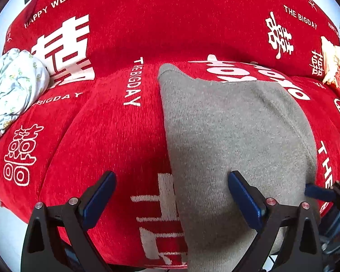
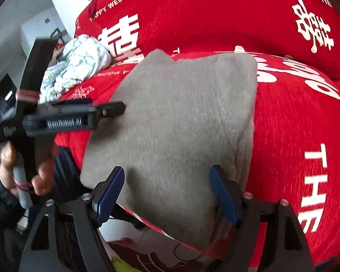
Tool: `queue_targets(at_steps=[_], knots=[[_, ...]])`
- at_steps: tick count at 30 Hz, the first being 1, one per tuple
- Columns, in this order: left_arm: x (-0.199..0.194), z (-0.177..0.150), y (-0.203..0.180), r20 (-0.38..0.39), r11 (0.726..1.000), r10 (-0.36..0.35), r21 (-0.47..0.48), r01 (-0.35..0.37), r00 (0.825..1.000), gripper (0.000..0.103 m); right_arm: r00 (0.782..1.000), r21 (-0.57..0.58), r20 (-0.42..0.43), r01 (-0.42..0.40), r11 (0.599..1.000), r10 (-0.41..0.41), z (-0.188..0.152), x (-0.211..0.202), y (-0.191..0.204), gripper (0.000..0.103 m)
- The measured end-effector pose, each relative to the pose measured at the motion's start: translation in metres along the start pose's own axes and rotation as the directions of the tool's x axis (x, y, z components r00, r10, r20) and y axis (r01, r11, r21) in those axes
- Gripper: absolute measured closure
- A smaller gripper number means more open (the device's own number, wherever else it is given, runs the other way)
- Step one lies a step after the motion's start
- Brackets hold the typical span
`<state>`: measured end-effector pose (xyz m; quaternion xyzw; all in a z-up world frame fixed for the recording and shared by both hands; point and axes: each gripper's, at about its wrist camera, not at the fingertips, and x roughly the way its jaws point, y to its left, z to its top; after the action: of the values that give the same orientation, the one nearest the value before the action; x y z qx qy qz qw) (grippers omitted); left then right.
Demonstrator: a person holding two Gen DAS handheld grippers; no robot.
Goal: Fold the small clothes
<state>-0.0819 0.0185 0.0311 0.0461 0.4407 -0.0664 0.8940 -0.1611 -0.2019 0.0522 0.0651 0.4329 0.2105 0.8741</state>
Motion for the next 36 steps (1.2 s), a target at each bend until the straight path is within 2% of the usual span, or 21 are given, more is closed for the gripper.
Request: queue_targets(at_steps=[9, 11, 12, 13, 15, 16, 20, 23, 26, 29, 32, 36], knots=[[-0.017, -0.012, -0.002, 0.015, 0.999, 0.025, 0.023, -0.025, 1.0, 0.003, 1.0, 0.009, -0.001, 0.028, 1.0, -0.028, -0.009, -0.007, 0.002, 0.023], [-0.027, -0.014, -0.003, 0.035, 0.998, 0.047, 0.035, -0.048, 0.998, 0.003, 0.994, -0.032, -0.018, 0.107, 0.994, -0.107, -0.012, -0.012, 0.01, 0.021], [-0.035, -0.017, -0.005, 0.061, 0.997, 0.066, 0.047, -0.069, 0.996, 0.003, 0.987, -0.049, -0.026, 0.16, 0.986, -0.162, -0.013, -0.014, 0.013, 0.016], [-0.042, -0.019, -0.007, 0.082, 0.995, 0.074, 0.059, -0.079, 0.994, 0.003, 0.974, -0.066, -0.022, 0.223, 0.973, -0.225, -0.014, -0.017, 0.017, 0.015], [-0.052, -0.021, -0.009, 0.11, 0.994, 0.063, 0.08, -0.072, 0.992, 0.003, 0.966, -0.076, 0.017, 0.257, 0.963, -0.257, -0.016, -0.025, 0.022, 0.015], [-0.056, -0.021, -0.01, 0.115, 0.994, 0.06, 0.081, -0.07, 0.992, 0.003, 0.964, -0.07, 0.034, 0.266, 0.961, -0.264, -0.014, -0.029, 0.024, 0.014], [-0.072, -0.024, -0.013, 0.141, 0.998, 0.009, 0.067, -0.018, 0.99, 0.003, 0.954, -0.024, 0.093, 0.29, 0.957, -0.287, -0.004, -0.042, 0.028, 0.001], [-0.081, -0.028, -0.014, 0.166, 0.999, 0.028, 0.034, -0.034, 0.986, 0.003, 0.941, 0.001, 0.122, 0.317, 0.948, -0.314, 0.002, -0.049, 0.03, 0.001], [-0.085, -0.034, -0.012, 0.169, 1.0, -0.006, -0.005, 0.007, 0.986, 0.003, 0.932, 0.025, 0.131, 0.336, 0.941, -0.337, 0.006, -0.054, 0.029, 0.001], [-0.086, -0.035, -0.016, 0.156, 1.0, 0.006, -0.007, -0.005, 0.988, 0.003, 0.93, 0.048, 0.136, 0.339, 0.94, -0.342, 0.009, -0.057, 0.027, 0.001], [-0.092, -0.038, -0.02, 0.181, 0.999, 0.036, -0.003, -0.036, 0.983, 0.003, 0.929, 0.058, 0.141, 0.337, 0.94, -0.341, 0.01, -0.061, 0.028, 0.001], [-0.103, -0.04, -0.026, 0.211, 0.999, 0.025, 0.018, -0.029, 0.977, 0.003, 0.926, 0.048, 0.15, 0.343, 0.938, -0.346, 0.011, -0.064, 0.032, 0.001]])
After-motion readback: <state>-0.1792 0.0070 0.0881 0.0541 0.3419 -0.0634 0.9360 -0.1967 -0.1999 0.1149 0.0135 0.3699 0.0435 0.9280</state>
